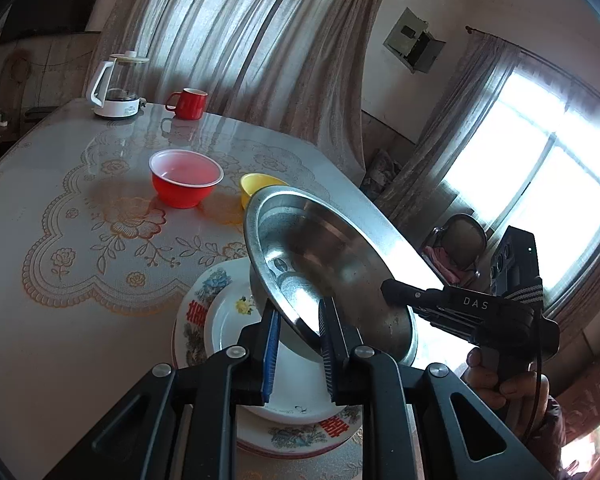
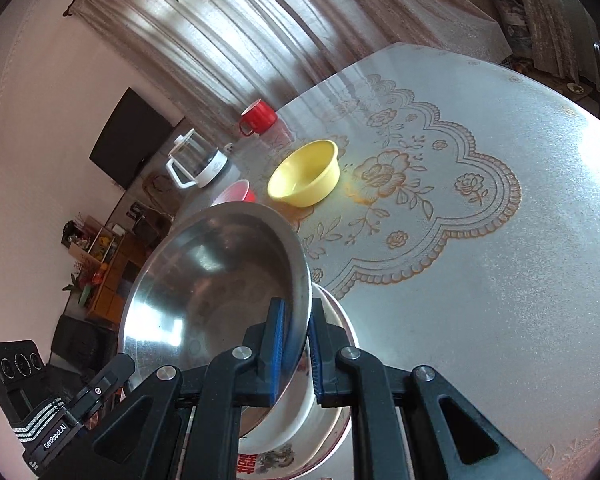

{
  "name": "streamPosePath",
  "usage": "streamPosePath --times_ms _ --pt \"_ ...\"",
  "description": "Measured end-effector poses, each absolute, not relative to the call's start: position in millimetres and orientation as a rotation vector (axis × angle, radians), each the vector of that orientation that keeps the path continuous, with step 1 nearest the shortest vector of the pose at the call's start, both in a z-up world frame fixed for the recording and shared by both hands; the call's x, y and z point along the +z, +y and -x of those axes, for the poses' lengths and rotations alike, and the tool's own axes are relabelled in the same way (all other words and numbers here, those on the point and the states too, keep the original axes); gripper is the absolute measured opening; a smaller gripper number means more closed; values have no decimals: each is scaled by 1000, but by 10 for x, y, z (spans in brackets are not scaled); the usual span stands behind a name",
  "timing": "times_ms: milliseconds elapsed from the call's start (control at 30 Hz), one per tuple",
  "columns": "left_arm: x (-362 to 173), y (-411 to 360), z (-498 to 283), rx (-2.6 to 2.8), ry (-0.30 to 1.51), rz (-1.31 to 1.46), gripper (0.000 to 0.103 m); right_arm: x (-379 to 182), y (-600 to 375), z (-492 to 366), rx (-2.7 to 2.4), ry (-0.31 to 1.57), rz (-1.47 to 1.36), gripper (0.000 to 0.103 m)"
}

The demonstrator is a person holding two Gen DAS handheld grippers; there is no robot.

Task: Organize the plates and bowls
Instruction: 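Lower the steel bowl onto the pink-rose plate with both tools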

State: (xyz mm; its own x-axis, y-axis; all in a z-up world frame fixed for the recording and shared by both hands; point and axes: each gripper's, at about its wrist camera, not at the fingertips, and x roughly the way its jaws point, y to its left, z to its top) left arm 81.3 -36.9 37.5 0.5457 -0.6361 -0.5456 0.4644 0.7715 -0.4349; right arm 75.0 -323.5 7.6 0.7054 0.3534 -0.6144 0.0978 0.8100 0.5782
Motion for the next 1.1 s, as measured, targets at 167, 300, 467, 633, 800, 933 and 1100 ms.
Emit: streamPosePath --times_ms 167,300,467,633,800,933,1100 --pt "302 -250 -743 -660 757 270 20 48 -3121 -756 166 814 -595 11" --pt "222 -209 -687 -662 775 284 20 35 -3057 -752 165 833 -567 11" --pt "36 -175 -657 -649 822 295 21 -43 -2991 -774 157 885 -521 11" --pt "-83 -155 -622 -638 851 292 21 -164 -2927 -802 143 931 -494 11" --pt "-104 -159 -590 -640 863 294 21 -163 -2941 -774 144 923 -494 11" --pt "-89 -143 -588 -639 863 292 22 -167 -2974 -767 161 920 -527 13" --pt "-57 -132 -541 -630 857 281 25 -162 -2964 -761 170 912 -539 17"
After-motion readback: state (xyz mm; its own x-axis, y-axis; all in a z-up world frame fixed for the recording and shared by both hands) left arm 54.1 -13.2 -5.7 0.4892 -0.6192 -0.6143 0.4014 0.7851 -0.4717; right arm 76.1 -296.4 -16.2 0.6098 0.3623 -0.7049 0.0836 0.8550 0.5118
